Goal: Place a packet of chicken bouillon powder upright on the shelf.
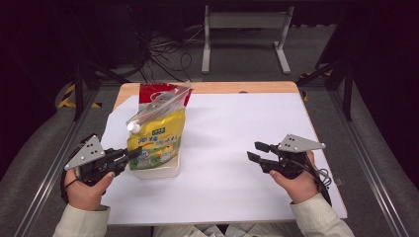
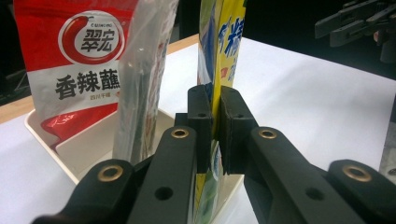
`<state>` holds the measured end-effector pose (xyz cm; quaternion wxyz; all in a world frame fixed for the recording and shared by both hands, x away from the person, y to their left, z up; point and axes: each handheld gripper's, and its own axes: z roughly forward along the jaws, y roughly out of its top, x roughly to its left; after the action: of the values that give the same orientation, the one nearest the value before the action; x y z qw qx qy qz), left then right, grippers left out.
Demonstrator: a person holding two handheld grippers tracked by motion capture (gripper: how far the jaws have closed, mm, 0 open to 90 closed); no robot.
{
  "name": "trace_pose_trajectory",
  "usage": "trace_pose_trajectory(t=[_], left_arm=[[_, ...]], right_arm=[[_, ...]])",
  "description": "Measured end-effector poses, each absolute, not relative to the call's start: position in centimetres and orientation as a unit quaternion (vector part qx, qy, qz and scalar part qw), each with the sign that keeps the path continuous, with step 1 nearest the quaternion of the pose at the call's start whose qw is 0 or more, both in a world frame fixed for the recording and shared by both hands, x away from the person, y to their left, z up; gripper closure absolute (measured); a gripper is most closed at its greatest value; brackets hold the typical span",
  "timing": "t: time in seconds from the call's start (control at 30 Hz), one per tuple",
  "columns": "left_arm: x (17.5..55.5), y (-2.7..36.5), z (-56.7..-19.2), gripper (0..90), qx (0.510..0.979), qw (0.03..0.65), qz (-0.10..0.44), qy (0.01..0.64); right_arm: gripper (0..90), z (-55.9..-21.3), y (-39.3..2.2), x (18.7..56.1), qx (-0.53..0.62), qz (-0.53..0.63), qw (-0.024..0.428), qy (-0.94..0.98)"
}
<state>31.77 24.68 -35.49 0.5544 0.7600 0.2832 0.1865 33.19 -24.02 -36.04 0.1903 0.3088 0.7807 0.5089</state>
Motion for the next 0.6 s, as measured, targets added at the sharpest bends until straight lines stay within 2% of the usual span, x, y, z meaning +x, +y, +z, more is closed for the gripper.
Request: trace_pose_trajectory(t=[0.6], left_arm=[[32.8, 25.1, -37.2, 85.1, 0.751, 0.562, 0.163, 0.305]], right_arm=[[54.4, -36.1, -24.0, 33.2, 0.309, 0.508, 0.189, 0.781]])
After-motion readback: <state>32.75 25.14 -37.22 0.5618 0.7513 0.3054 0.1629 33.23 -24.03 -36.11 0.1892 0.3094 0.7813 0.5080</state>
